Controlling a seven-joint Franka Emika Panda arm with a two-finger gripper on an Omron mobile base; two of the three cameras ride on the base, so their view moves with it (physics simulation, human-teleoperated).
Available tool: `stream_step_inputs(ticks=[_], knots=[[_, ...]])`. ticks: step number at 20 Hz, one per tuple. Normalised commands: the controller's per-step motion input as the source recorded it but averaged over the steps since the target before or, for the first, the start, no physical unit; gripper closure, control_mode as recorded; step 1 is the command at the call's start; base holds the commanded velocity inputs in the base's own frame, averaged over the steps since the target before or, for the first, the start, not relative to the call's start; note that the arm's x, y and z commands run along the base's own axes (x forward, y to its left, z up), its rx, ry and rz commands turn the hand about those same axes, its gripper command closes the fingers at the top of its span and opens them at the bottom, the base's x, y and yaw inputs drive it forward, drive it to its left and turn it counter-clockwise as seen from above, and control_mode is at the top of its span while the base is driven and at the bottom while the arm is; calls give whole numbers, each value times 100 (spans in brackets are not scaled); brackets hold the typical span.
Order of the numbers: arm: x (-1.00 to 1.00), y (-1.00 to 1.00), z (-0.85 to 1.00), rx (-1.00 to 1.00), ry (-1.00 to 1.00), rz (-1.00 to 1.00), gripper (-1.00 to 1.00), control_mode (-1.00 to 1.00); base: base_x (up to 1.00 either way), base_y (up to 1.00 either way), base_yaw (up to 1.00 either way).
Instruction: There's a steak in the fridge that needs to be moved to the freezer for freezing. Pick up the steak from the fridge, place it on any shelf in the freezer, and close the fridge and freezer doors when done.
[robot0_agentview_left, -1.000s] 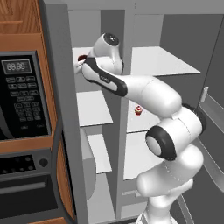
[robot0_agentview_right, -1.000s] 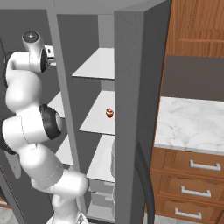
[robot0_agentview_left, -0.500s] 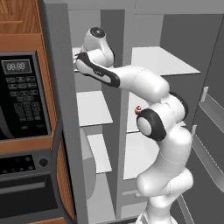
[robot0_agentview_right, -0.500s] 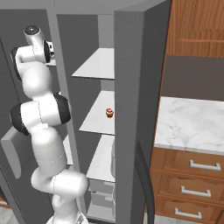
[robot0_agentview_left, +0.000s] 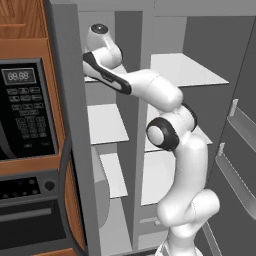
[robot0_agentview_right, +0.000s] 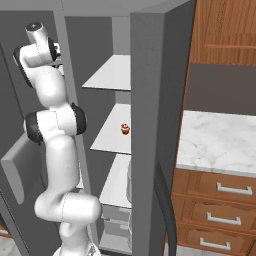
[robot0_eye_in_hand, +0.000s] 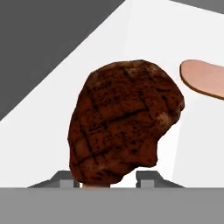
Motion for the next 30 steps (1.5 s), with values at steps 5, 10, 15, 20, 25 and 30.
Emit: stream_step_inputs(ticks=[5,10,15,20,25,30], knots=[[-40,-15,-29,-1,3,-1,-100,-100,0,0,0],[-78,-47,-91,-1,5,0,-100,-100,0,0,0],[-86,-51,-48,13,-9,0,-100,-100,0,0,0],[-100,-36,-17,21,-22,-3,-100,-100,0,0,0],[-100,-42,-8,14,-17,0,-100,-100,0,0,0],[-100,-30,59,0,18,0,-100,-100,0,0,0]])
